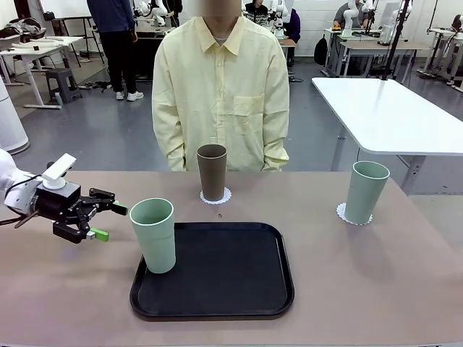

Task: Place coasters on the table and set cups on them.
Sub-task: Take one Reusable plastic cup from the Flat Tray and place it on a coaster set by the human.

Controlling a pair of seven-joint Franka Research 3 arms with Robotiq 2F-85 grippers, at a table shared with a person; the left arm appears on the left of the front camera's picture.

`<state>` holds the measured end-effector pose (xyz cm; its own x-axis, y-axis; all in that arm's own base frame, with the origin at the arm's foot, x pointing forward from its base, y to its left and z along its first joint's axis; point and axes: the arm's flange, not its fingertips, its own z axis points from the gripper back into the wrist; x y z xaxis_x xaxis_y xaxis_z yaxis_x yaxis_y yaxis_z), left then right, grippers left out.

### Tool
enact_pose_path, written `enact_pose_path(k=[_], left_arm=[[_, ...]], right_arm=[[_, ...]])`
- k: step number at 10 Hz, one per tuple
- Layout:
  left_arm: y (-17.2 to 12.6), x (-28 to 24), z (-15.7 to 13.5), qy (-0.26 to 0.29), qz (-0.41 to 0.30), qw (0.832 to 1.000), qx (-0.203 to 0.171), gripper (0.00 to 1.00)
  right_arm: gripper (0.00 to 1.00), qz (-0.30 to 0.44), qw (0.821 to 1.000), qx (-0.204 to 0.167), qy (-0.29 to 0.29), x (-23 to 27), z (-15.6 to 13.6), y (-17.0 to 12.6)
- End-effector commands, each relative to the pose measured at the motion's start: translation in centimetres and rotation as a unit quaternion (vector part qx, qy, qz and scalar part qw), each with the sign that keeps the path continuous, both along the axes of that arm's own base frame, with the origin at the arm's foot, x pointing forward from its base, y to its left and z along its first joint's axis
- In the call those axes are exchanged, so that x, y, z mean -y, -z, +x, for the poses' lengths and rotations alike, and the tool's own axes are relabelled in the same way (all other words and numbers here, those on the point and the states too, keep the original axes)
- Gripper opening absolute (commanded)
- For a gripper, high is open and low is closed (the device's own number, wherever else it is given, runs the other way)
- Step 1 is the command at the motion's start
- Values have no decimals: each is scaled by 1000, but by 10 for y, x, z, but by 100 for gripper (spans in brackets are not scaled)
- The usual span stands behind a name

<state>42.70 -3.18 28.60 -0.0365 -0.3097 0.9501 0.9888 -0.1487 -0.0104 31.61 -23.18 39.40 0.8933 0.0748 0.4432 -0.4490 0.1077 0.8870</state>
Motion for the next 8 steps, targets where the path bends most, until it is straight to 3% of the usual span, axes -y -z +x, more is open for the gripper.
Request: enact_pose_path(k=[1, 4, 8], left_arm=[[6, 10, -7, 12, 3, 1000, 20, 100], [19, 39, -32, 43, -16, 999, 19, 100], [28, 49, -25, 36, -25, 997, 71, 100]], right_arm=[[100, -2, 1000, 12, 4, -4, -4, 2], [100, -2, 1000, 12, 4, -4, -4, 2], [100, -2, 1000, 12, 4, -4, -4, 2]])
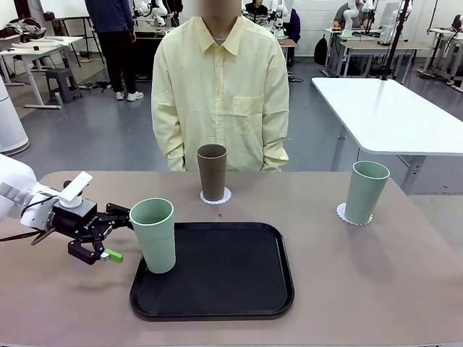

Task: Place coasters on the table and set cups on them.
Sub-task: Take one Reusable plastic cup from the Flat Tray and place it on a coaster set by the human.

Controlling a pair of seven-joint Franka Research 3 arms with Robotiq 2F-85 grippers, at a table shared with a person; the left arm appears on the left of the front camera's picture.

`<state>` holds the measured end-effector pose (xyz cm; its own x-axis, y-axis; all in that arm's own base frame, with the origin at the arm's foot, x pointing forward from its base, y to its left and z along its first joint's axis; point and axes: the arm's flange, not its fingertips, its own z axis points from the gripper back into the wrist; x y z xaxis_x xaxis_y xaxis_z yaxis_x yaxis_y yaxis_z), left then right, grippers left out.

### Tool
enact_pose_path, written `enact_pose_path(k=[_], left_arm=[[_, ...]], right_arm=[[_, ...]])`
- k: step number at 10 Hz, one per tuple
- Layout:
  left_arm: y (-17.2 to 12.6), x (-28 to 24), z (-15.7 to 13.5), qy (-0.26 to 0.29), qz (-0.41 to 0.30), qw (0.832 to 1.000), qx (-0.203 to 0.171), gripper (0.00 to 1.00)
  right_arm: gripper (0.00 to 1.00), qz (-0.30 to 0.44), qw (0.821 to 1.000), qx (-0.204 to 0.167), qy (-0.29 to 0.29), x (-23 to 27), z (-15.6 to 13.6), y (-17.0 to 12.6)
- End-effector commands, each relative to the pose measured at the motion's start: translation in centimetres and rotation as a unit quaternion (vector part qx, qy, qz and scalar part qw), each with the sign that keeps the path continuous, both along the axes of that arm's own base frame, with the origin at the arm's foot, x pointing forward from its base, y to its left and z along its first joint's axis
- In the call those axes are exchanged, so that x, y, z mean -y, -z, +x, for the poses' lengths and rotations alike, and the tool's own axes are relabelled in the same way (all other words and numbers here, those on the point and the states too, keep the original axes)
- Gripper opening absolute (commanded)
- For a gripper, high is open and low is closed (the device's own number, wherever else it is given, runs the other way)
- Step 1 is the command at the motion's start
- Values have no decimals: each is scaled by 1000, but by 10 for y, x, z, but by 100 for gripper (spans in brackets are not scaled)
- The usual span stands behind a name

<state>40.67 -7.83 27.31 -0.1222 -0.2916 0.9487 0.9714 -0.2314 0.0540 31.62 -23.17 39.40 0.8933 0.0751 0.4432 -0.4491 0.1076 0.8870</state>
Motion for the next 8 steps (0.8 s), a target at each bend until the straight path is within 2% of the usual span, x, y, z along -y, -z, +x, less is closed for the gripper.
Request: enact_pose_path(k=[1, 5, 8], left_arm=[[17, 5, -2, -6, -23, 999, 42, 100], [27, 20, 6, 12, -29, 999, 18, 100], [32, 21, 8, -6, -21, 1000, -14, 100]], right_arm=[[100, -2, 1000, 12, 4, -3, -4, 2], [100, -2, 1000, 12, 4, -3, -4, 2], [100, -2, 1000, 12, 4, -3, -4, 2]])
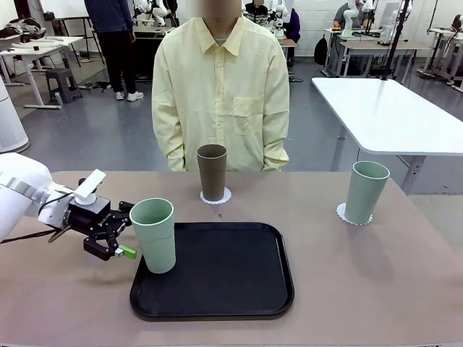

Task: Place coasters on the table and set cups on them.
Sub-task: Take one Reusable plastic cup from the Flat Tray and place it on a coaster set by the human.

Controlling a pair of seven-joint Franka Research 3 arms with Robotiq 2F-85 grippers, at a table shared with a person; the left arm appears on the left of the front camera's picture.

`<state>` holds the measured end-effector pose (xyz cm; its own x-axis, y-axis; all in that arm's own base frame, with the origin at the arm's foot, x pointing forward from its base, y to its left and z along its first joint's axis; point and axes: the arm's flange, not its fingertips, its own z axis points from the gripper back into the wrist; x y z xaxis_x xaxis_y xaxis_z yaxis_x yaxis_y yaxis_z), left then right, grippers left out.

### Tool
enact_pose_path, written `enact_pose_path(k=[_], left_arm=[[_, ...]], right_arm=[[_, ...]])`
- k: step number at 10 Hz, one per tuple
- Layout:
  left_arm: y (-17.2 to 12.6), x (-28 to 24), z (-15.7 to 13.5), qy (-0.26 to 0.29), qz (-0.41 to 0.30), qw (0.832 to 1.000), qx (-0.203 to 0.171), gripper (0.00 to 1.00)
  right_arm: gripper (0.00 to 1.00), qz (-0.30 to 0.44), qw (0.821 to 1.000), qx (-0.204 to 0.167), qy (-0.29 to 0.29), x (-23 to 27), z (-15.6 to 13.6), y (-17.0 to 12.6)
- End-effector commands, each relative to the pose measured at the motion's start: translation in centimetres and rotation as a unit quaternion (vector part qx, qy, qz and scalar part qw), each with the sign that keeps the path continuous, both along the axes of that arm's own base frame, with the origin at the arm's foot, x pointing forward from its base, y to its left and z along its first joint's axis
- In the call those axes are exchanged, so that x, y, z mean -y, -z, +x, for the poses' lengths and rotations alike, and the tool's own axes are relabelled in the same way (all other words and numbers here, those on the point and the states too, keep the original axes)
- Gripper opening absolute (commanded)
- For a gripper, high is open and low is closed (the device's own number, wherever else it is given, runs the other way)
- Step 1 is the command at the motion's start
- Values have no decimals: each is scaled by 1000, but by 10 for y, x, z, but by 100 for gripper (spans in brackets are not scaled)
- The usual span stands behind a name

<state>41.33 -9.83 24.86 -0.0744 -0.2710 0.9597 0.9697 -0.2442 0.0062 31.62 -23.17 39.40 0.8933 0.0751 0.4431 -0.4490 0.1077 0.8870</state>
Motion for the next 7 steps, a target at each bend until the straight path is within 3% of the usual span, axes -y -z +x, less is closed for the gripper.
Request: enact_pose_path(k=[1, 7], left_arm=[[10, 2, 2, -16, -9, 1000, 7, 100], [11, 15, 9, -6, -11, 1000, 7, 100]], right_arm=[[100, -2, 1000, 12, 4, -3, -4, 2], [100, -2, 1000, 12, 4, -3, -4, 2]])
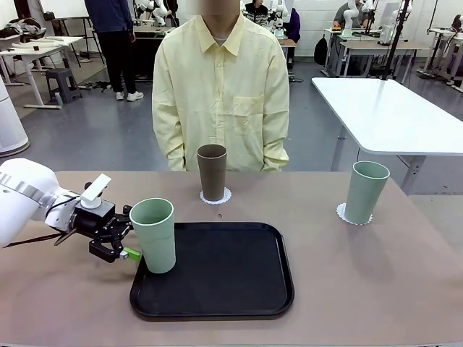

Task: Place coasters on the table and set cups on them.
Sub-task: Take one Reusable plastic cup from the Flat Tray and place it on a coaster set by the human.

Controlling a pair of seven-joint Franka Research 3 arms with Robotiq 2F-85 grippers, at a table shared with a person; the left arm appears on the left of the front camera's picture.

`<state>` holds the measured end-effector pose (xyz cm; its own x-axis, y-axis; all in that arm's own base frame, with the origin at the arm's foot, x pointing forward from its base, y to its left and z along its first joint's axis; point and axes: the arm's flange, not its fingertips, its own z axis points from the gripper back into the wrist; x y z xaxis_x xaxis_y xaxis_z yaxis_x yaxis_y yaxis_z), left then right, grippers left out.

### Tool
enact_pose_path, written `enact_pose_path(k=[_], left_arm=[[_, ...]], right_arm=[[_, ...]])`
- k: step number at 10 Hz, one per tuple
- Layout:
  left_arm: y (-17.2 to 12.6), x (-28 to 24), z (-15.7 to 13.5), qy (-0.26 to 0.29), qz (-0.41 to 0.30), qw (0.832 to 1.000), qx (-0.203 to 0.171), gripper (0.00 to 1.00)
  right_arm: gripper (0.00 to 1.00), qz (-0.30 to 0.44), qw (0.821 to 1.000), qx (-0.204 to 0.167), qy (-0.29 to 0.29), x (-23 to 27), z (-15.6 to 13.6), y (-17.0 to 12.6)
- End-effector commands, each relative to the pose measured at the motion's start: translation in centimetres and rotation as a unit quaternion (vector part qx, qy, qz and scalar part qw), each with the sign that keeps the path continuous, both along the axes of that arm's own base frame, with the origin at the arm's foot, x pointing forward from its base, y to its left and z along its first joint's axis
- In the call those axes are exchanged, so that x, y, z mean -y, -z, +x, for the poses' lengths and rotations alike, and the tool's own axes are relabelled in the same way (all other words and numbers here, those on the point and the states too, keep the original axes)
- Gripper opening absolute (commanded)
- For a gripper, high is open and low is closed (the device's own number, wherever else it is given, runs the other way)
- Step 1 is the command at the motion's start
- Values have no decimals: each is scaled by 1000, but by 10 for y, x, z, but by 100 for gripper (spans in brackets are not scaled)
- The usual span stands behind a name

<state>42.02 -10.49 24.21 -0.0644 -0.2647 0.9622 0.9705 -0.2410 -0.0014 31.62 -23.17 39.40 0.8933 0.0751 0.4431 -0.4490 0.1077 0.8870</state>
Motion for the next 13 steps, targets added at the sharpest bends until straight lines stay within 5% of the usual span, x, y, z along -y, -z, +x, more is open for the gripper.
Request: enact_pose_path(k=[1, 6, 7, 8, 9, 10, 12, 13], left_arm=[[6, 12, 4, -2, -7, 1000, 10, 100], [8, 34, 9, 11, -9, 1000, 9, 100], [9, 36, 7, 23, -16, 1000, 13, 87], [7, 34, 6, 26, -12, 1000, 6, 41], [5, 32, 3, 24, -16, 1000, 8, 28], [2, 29, 0, 26, -17, 999, 9, 0], [-10, 20, -9, 21, -26, 999, 5, 0], [-23, 14, -14, 16, -34, 999, 14, 24]], right_arm=[[100, -2, 1000, 12, 4, -3, -4, 2], [100, -2, 1000, 12, 4, -3, -4, 2], [100, -2, 1000, 12, 4, -3, -4, 2], [100, -2, 1000, 12, 4, -3, -4, 2], [100, -2, 1000, 12, 4, -3, -4, 2], [100, -2, 1000, 12, 4, -3, -4, 2], [100, -2, 1000, 12, 4, -3, -4, 2], [100, -2, 1000, 12, 4, -3, -4, 2]])
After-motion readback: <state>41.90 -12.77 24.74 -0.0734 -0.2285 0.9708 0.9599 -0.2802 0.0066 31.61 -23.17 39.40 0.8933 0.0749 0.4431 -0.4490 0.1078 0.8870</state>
